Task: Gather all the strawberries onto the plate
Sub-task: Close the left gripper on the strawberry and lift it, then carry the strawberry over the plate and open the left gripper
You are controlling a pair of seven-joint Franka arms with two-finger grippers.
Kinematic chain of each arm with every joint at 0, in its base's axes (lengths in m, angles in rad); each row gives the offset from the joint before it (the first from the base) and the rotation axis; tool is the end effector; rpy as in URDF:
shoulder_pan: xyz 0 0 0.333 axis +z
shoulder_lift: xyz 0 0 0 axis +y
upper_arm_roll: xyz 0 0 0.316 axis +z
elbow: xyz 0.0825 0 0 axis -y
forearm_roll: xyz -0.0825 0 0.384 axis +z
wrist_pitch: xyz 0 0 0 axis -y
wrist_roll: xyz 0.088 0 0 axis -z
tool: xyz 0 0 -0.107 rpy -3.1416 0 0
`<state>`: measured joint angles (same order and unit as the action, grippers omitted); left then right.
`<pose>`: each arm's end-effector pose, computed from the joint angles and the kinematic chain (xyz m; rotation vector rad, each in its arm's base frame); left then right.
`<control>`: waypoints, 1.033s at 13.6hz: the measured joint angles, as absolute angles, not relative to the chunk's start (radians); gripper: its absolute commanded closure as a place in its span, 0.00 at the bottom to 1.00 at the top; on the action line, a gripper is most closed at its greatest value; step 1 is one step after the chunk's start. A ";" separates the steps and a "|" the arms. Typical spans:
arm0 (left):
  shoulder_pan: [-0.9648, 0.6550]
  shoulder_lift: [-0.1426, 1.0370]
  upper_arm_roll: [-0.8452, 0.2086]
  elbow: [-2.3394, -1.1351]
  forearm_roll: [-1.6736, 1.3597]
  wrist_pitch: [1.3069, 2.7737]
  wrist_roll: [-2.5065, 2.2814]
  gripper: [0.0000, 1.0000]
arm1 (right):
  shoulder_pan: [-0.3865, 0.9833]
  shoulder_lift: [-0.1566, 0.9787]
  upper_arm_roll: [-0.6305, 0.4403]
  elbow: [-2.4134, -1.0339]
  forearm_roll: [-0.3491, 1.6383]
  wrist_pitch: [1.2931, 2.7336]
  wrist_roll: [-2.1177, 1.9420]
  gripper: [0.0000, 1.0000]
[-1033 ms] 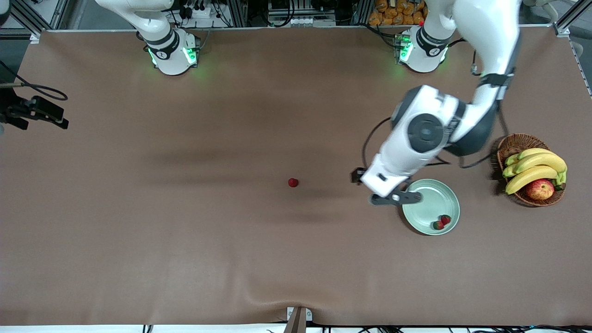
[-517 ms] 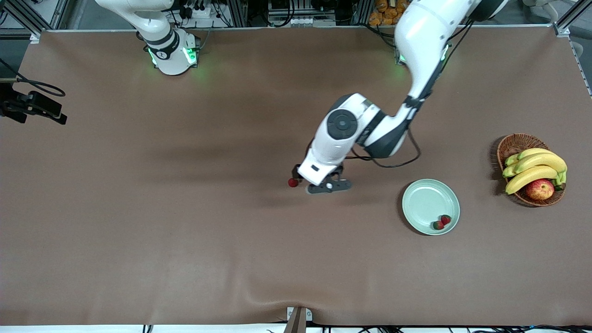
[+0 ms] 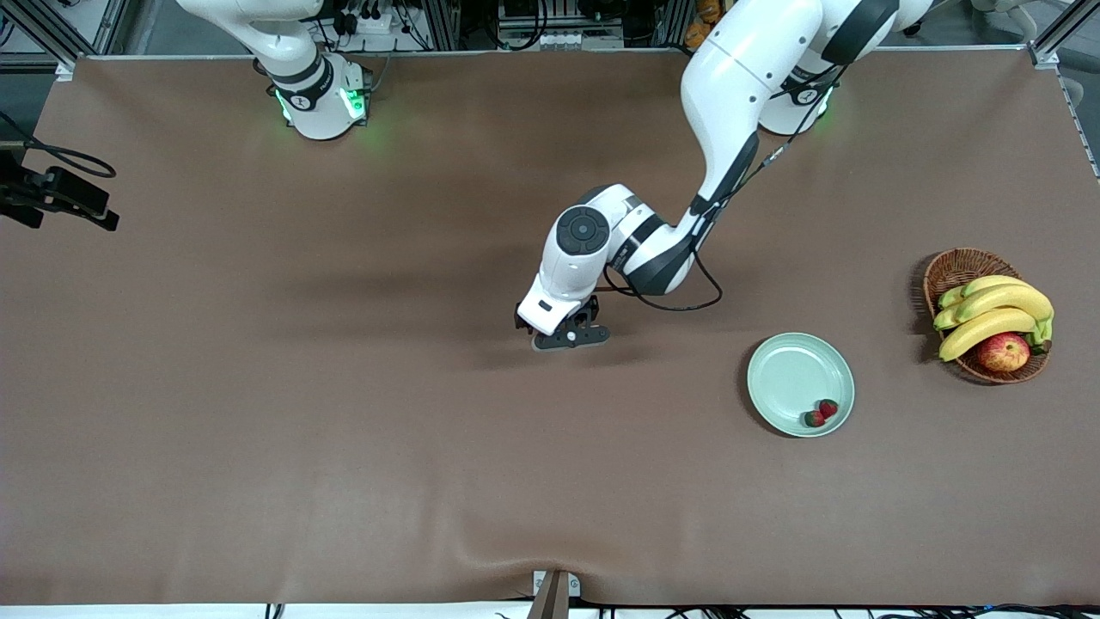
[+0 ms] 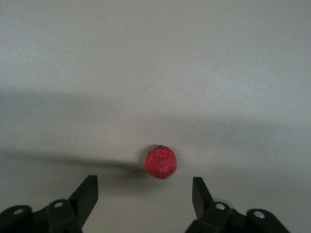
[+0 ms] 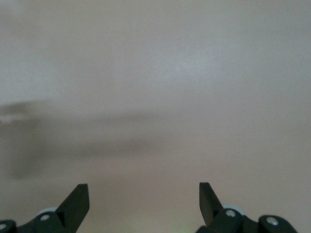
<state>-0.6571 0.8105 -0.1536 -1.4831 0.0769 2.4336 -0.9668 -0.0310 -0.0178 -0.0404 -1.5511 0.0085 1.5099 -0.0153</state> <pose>0.5190 -0.5153 0.2102 2.9814 0.2343 0.0798 0.5416 -0.0380 0.6382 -3.1300 0.0871 0.0360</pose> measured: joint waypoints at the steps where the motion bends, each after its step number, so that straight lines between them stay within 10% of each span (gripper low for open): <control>1: -0.662 0.821 -0.148 -1.481 0.077 2.440 -0.967 0.27 | -0.031 -0.018 -0.040 -1.545 0.009 1.510 -0.015 0.00; 11: -0.669 0.874 -0.145 -1.446 0.078 2.485 -0.967 0.51 | -0.032 -0.018 -0.044 -1.536 0.008 1.509 -0.015 0.00; 14: -0.672 0.886 -0.145 -1.441 0.078 2.490 -0.967 0.88 | -0.032 -0.018 -0.044 -1.536 0.008 1.508 -0.014 0.00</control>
